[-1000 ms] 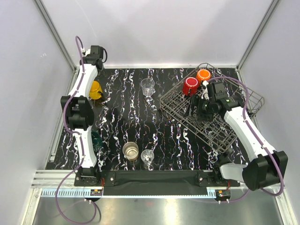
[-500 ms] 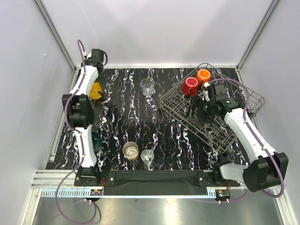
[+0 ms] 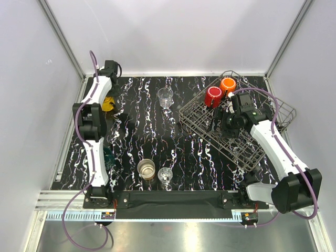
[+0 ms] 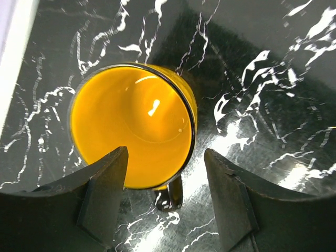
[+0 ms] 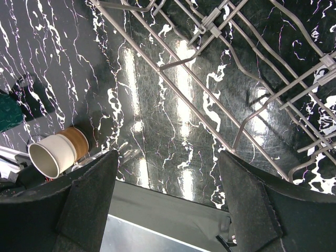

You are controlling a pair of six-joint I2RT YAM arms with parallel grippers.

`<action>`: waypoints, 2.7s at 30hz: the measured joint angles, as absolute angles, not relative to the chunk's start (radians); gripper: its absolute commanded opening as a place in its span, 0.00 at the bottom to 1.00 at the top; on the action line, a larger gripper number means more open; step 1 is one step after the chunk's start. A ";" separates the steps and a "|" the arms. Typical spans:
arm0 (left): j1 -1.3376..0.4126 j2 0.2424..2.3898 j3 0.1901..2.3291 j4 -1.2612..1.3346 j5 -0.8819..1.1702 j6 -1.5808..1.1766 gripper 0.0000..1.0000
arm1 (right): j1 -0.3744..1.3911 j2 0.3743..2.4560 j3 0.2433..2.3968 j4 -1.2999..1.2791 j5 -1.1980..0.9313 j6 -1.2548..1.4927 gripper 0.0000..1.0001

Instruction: Load the cups into the dish rack

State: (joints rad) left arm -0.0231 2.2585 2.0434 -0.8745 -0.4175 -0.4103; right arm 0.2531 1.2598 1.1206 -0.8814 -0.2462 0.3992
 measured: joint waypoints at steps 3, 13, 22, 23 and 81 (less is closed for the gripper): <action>-0.020 2.288 2.049 -0.889 -0.413 -0.417 0.62 | 0.253 1.260 1.121 -0.884 -0.245 0.399 0.84; -0.013 2.315 2.083 -0.891 -0.380 -0.438 0.05 | 0.253 1.259 1.121 -0.898 -0.244 0.399 0.84; -0.009 2.310 2.109 -0.931 -0.268 -0.498 0.00 | 0.253 1.259 1.161 -0.925 -0.248 0.392 0.84; -0.009 2.304 2.101 -0.925 -0.245 -0.514 0.00 | 0.253 1.260 1.172 -0.926 -0.251 0.389 0.84; -0.469 1.176 1.099 0.517 0.406 -1.017 0.00 | 0.493 1.511 1.599 -0.081 -0.901 1.444 0.53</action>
State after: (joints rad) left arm -0.4694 1.1763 1.0992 0.5175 0.4057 -1.0172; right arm 0.4927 1.5108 1.5993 -0.0811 -0.9012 1.4445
